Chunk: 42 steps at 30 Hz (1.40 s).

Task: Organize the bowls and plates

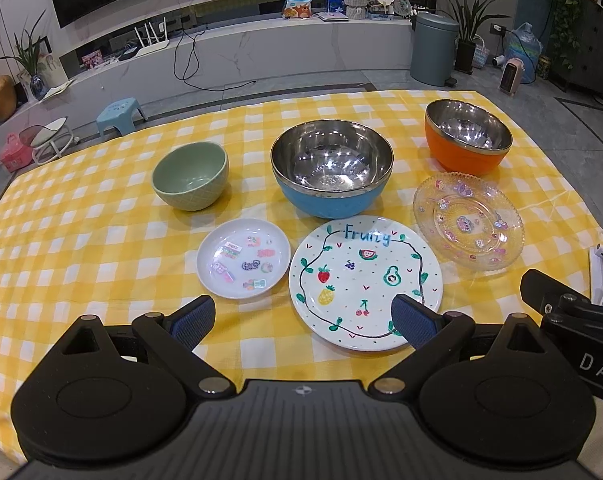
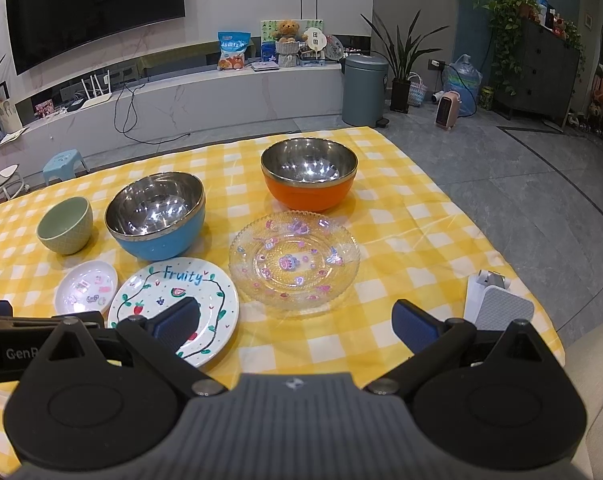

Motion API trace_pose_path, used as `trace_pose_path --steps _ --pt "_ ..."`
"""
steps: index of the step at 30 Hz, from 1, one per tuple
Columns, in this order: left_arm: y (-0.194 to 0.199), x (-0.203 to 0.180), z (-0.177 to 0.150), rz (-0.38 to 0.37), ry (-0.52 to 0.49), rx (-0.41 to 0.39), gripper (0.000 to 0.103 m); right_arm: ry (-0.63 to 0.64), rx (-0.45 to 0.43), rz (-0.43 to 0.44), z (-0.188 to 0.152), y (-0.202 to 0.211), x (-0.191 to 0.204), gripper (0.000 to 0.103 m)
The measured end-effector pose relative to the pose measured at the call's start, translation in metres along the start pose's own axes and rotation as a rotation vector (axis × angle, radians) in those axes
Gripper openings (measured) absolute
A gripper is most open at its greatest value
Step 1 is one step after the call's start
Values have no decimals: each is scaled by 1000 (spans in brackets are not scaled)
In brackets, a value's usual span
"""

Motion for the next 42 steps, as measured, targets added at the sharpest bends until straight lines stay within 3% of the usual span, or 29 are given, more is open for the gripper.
trace_pose_path --steps 42 --pt "-3 -1 -1 -1 -20 6 103 5 5 4 0 -2 2 100"
Point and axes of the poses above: each gripper's, at about its wrist camera, not at the fingertips, and y roughly against the way its jaws point, x to its left, z to its top, the point moved 7 cm from there along -y, roughly the way its jaws point, and after that the axes turned 12 degrees about -z, right-handed, at the moved point
